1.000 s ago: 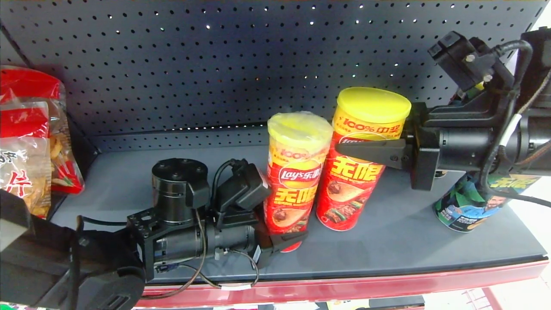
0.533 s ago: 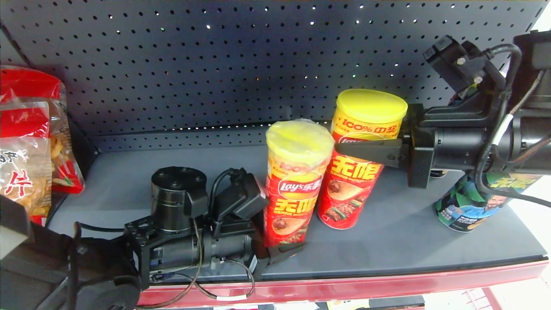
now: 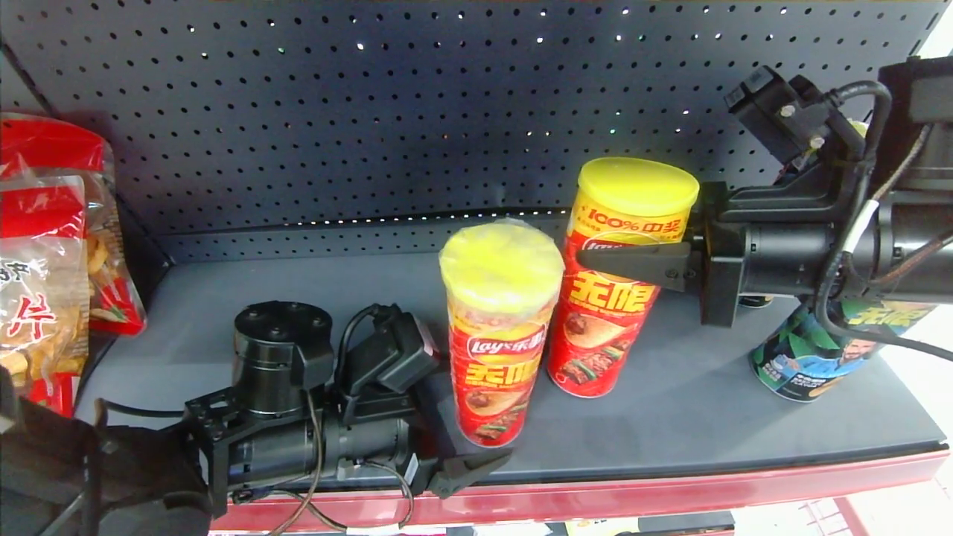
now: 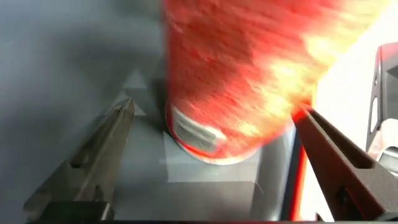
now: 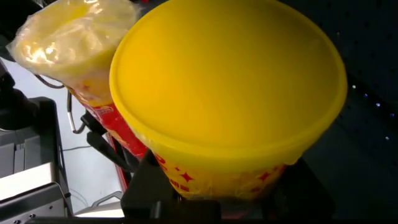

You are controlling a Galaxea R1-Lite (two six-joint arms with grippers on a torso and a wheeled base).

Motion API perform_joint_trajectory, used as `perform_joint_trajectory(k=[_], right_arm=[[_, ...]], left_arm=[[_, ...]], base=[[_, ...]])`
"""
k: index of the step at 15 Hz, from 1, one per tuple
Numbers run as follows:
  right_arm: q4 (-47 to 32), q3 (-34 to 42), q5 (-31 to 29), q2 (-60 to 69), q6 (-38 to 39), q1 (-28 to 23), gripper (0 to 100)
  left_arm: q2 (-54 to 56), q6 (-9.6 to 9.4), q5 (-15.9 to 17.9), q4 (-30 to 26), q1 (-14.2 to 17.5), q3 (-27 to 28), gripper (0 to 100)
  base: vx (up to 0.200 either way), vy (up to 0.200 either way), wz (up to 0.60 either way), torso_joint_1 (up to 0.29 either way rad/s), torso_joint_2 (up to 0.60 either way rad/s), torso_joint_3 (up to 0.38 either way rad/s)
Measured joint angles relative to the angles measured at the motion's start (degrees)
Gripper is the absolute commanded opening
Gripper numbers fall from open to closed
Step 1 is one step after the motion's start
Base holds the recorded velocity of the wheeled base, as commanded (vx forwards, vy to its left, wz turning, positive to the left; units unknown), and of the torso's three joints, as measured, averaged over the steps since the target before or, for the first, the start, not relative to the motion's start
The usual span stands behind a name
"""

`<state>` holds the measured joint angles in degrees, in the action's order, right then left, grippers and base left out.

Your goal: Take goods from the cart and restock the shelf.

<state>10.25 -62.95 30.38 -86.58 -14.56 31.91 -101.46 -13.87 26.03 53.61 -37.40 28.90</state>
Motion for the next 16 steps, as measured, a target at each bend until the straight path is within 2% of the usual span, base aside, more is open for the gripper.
perform_joint_trajectory(k=[4, 8, 10, 12, 14, 16], right_arm=[[-0.02, -0.06, -0.06, -0.27, -0.11, 0.20, 0], [-0.05, -1.79, -0.17, -2.19, -0.20, -0.02, 0], [-0.10, -5.12, -0.20, -4.24, -0.20, -0.89, 0], [-0.40, -10.58, -0.17, -6.91, -0.13, -1.74, 0], [-0.46, -16.62, -0.20, -10.22, -0.06, -1.46, 0], [-0.49, -18.96, -0.88, -13.29, -0.05, 0.00, 0]], left_arm=[[3.58, -0.02, 0.00, -0.11, 1.29, -3.63, 100], [10.12, 0.16, -1.84, -0.33, 3.95, -6.28, 100], [14.58, 0.79, -2.35, -0.30, 6.03, -6.36, 100], [19.74, 1.04, -3.40, -0.41, 9.76, -6.39, 100], [25.61, 1.10, -4.06, -1.28, 16.08, -7.08, 100], [32.34, 1.16, -4.13, -2.30, 22.11, -9.59, 100]], base=[[0.000, 0.000, 0.00, 0.000, 0.00, 0.000], [0.000, 0.000, 0.00, 0.000, 0.00, 0.000], [0.000, 0.000, 0.00, 0.000, 0.00, 0.000], [0.000, 0.000, 0.00, 0.000, 0.00, 0.000], [0.000, 0.000, 0.00, 0.000, 0.00, 0.000], [0.000, 0.000, 0.00, 0.000, 0.00, 0.000]])
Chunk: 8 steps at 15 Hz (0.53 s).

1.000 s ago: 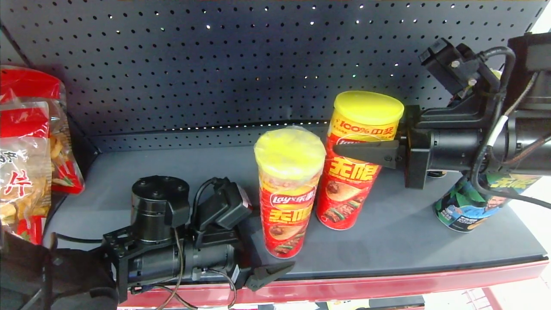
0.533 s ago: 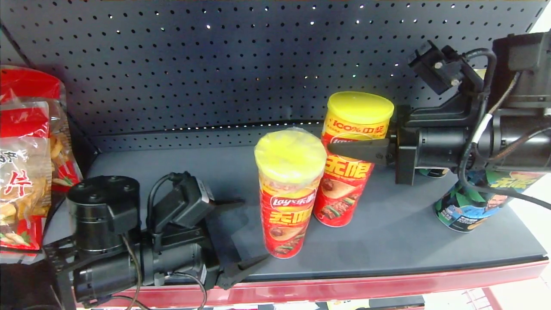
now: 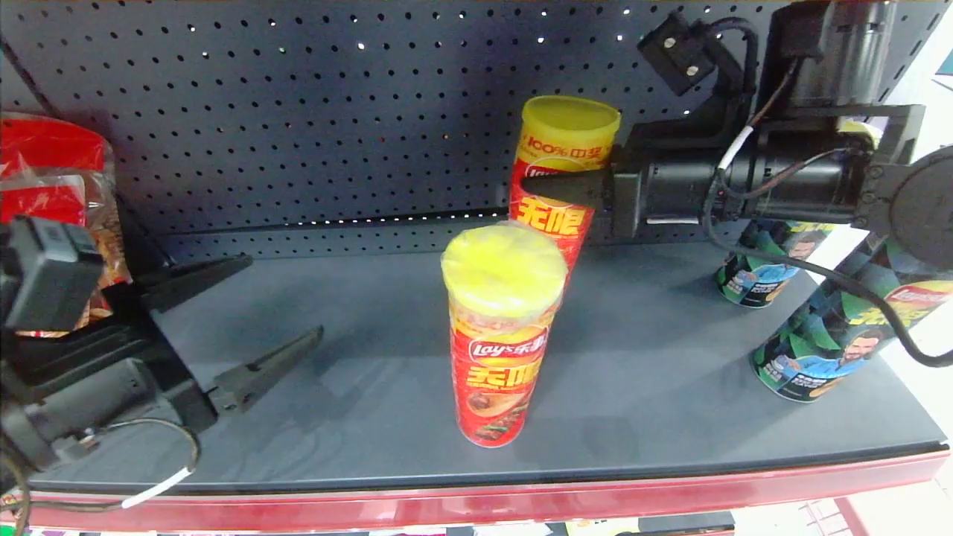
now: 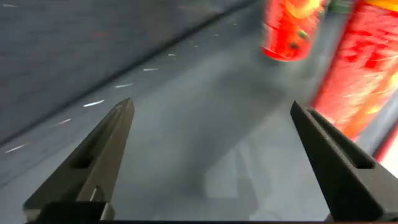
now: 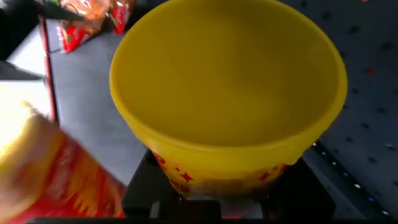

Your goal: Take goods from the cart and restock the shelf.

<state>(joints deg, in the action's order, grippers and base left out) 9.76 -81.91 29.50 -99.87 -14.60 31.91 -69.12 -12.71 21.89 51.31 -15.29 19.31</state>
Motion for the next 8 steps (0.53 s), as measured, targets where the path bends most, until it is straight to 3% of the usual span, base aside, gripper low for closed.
perform_joint_trajectory(k=[4, 8], right_arm=[[0.20, -2.96, -0.35, -3.83, -0.12, 1.32, 0], [0.20, -3.86, -0.33, -5.32, -0.30, 3.17, 0]], left_arm=[[14.03, 1.12, -0.15, -2.56, 6.31, -11.48, 100], [28.28, 4.64, -0.82, -12.71, 9.81, -18.24, 100]], base=[[0.000, 0.000, 0.00, 0.000, 0.00, 0.000], [0.000, 0.000, 0.00, 0.000, 0.00, 0.000]])
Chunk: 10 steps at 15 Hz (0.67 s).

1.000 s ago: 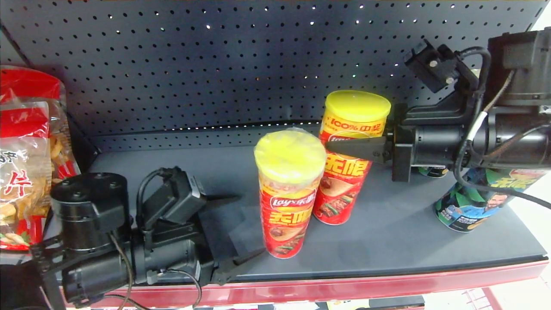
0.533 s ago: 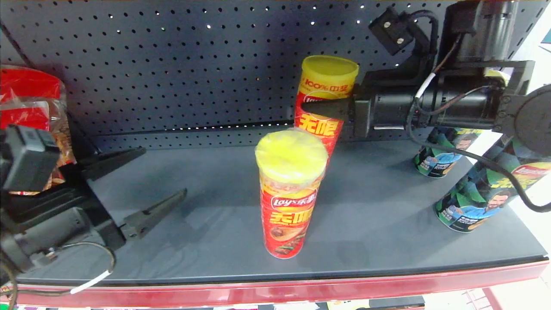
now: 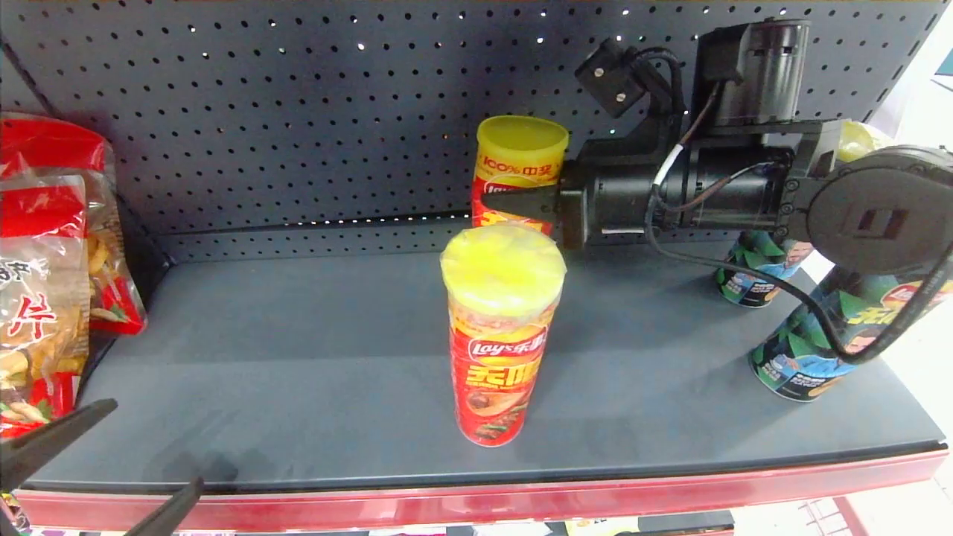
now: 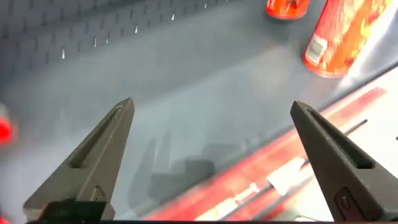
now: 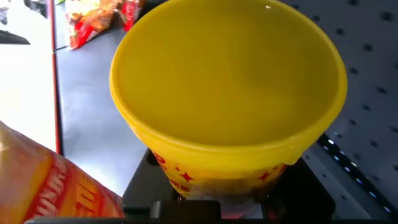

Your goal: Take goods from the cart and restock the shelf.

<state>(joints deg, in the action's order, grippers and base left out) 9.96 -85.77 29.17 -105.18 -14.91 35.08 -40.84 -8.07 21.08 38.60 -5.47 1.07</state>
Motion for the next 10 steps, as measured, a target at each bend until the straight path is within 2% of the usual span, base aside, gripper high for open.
perform_joint_trajectory(k=[3, 6, 7, 10], right_arm=[[0.05, -0.17, 0.13, -0.72, -0.74, 0.41, 0], [0.11, -0.26, 0.06, -0.80, -0.72, 0.49, 0], [0.11, -0.26, 0.06, -0.77, -0.71, 0.49, 0], [0.07, -0.02, 0.05, -0.27, -0.66, 0.49, 0]], left_arm=[[7.49, 0.85, -0.20, -8.46, 1.97, -0.85, 100], [17.42, 1.56, -1.29, -21.11, 4.02, -0.96, 100], [21.27, 2.35, -2.55, -25.41, 4.60, -0.96, 100], [33.73, 6.46, -6.68, -36.96, 5.74, -0.44, 100]], base=[[0.000, 0.000, 0.00, 0.000, 0.00, 0.000], [0.000, 0.000, 0.00, 0.000, 0.00, 0.000], [0.000, 0.000, 0.00, 0.000, 0.00, 0.000], [0.000, 0.000, 0.00, 0.000, 0.00, 0.000]])
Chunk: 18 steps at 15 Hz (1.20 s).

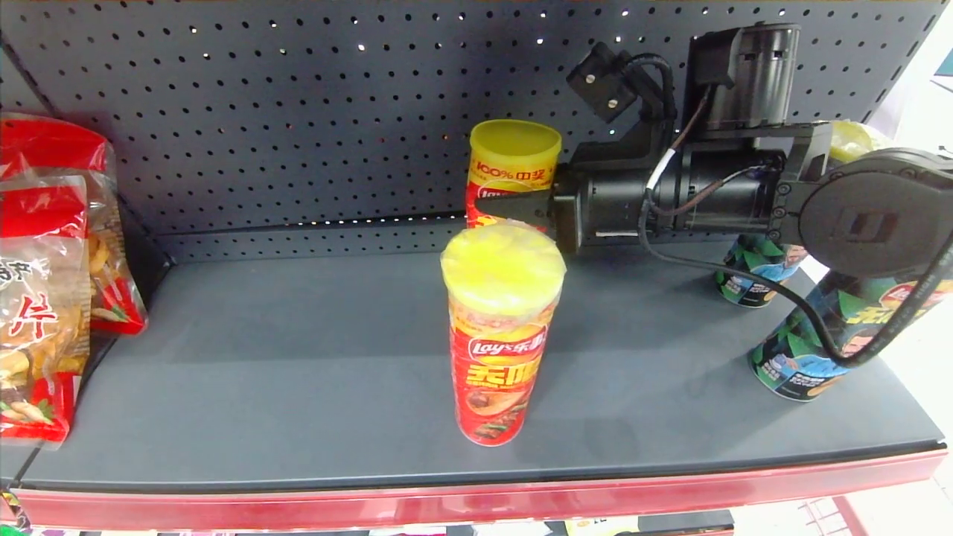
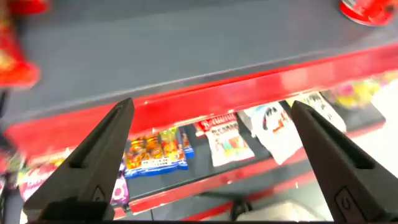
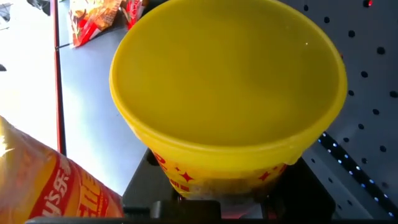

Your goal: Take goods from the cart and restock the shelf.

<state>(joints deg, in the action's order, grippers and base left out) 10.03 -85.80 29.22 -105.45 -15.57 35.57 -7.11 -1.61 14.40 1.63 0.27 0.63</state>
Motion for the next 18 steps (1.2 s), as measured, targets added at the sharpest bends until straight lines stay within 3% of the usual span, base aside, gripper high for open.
perform_joint_trajectory(k=[2, 6, 10, 11, 12, 14, 15, 16, 17, 18], right_arm=[[-0.02, 0.02, -0.05, 0.13, 0.00, 0.04, 0], [0.06, -0.12, -0.07, 0.54, 0.11, -0.02, 0], [0.06, -0.01, -0.11, 1.34, 0.35, -0.10, 0], [0.04, -0.01, -0.11, 1.54, 0.41, -0.11, 0], [0.06, -0.01, -0.13, 1.73, 0.41, -0.13, 0], [0.04, 0.22, -0.11, 2.17, 0.51, -0.18, 0], [0.06, 0.27, -0.13, 2.39, 0.51, -0.22, 0], [0.06, 0.29, -0.13, 2.56, 0.51, -0.24, 0], [0.06, 0.30, -0.16, 2.69, 0.51, -0.32, 0], [0.06, 0.30, -0.13, 2.76, 0.51, -0.40, 0]], left_arm=[[3.91, 0.55, -1.73, -1.12, 0.30, 0.29, 100], [6.64, 0.27, -9.78, -1.26, 0.39, 0.40, 100], [7.13, 0.11, -13.36, 0.60, 0.26, -0.28, 100], [7.11, 1.06, -13.60, 0.72, 0.30, -0.33, 100], [7.16, 3.22, -14.40, 1.07, 0.30, -0.39, 100], [7.22, 5.08, -21.21, 1.56, 0.26, -0.50, 100], [7.24, 5.33, -21.53, 1.60, 0.26, -0.56, 100], [7.24, 4.17, -17.83, 1.60, 0.24, -0.59, 100], [7.24, 0.17, -14.71, 1.49, 0.24, -0.59, 100], [7.24, -4.18, -13.91, 1.27, 0.24, -0.59, 100]], base=[[0.000, 0.000, 0.00, 0.000, 0.00, 0.000], [0.000, 0.000, 0.00, 0.000, 0.00, 0.000], [0.000, 0.000, 0.00, 0.000, 0.00, 0.000], [0.000, 0.000, 0.00, 0.000, 0.00, 0.000], [0.000, 0.000, 0.00, 0.000, 0.00, 0.000], [0.000, 0.000, 0.00, 0.000, 0.00, 0.000], [0.000, 0.000, 0.00, 0.000, 0.00, 0.000], [0.000, 0.000, 0.00, 0.000, 0.00, 0.000], [0.000, 0.000, 0.00, 0.000, 0.00, 0.000], [0.000, 0.000, 0.00, 0.000, 0.00, 0.000]])
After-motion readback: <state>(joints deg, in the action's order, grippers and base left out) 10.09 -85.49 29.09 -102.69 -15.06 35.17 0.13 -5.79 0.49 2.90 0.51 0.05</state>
